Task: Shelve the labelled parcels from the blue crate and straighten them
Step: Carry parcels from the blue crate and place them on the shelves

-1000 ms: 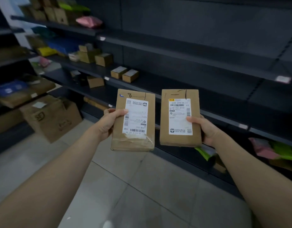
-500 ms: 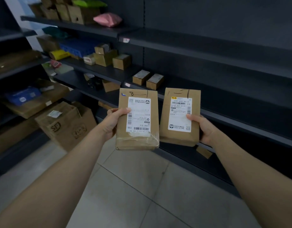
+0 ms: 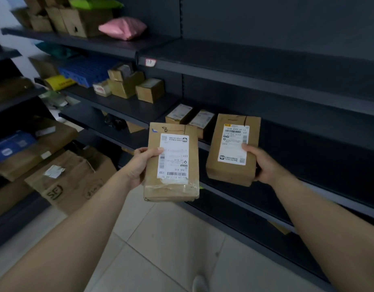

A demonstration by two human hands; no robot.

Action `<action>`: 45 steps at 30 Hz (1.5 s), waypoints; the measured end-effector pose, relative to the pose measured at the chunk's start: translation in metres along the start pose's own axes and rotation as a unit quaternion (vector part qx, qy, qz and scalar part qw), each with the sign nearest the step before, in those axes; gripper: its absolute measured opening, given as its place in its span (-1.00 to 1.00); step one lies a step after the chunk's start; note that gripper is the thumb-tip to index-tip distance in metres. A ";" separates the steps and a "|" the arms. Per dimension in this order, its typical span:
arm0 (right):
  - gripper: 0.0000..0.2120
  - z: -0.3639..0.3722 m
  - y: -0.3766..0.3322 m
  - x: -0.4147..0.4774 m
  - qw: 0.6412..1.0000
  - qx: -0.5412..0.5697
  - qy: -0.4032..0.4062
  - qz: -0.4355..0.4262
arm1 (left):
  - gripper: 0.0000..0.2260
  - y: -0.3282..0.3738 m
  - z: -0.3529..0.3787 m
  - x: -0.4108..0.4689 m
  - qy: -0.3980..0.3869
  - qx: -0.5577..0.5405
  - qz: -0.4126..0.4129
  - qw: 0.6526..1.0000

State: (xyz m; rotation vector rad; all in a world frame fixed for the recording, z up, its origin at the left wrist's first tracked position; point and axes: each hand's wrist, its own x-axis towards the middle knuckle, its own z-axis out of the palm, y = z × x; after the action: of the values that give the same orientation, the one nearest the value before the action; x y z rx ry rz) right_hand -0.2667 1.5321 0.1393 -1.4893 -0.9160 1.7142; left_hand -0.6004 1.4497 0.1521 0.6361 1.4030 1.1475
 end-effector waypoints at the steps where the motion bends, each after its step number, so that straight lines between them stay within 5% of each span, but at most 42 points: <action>1: -0.39 -0.001 -0.008 0.018 1.000 -0.002 0.008 0.006 | -0.24 0.007 0.004 0.015 0.007 0.005 -0.002 1.000; 5: -0.29 -0.003 -0.032 0.075 0.999 0.002 0.017 0.037 | -0.20 0.025 0.016 0.065 0.011 0.029 -0.017 0.999; 14: -0.44 -0.008 -0.041 0.143 0.994 -0.007 0.032 0.100 | -0.16 0.033 0.020 0.130 -0.010 0.028 -0.046 0.999; 25: -0.63 0.003 -0.049 0.178 0.990 0.048 0.129 0.041 | -0.19 0.044 0.003 0.177 -0.051 0.068 -0.065 0.994; 31: -0.63 0.038 -0.054 0.154 0.927 -0.180 0.309 -0.112 | -0.25 0.043 -0.031 0.189 -0.102 0.100 -0.085 0.986; 36: -0.60 0.107 -0.047 0.113 0.882 -0.329 0.276 -0.195 | -0.14 0.041 -0.075 0.196 -0.151 0.110 -0.110 0.976; 45: -0.58 0.211 -0.008 0.072 0.810 -0.526 0.159 -0.204 | -0.32 0.021 -0.132 0.214 -0.207 0.127 -0.153 0.958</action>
State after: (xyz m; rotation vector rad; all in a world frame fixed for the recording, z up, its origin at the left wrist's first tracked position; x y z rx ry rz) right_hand -0.4843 1.5817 0.1298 -1.9238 -1.9777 0.5376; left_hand -0.7733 1.6109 0.0628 0.7597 1.2378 0.5521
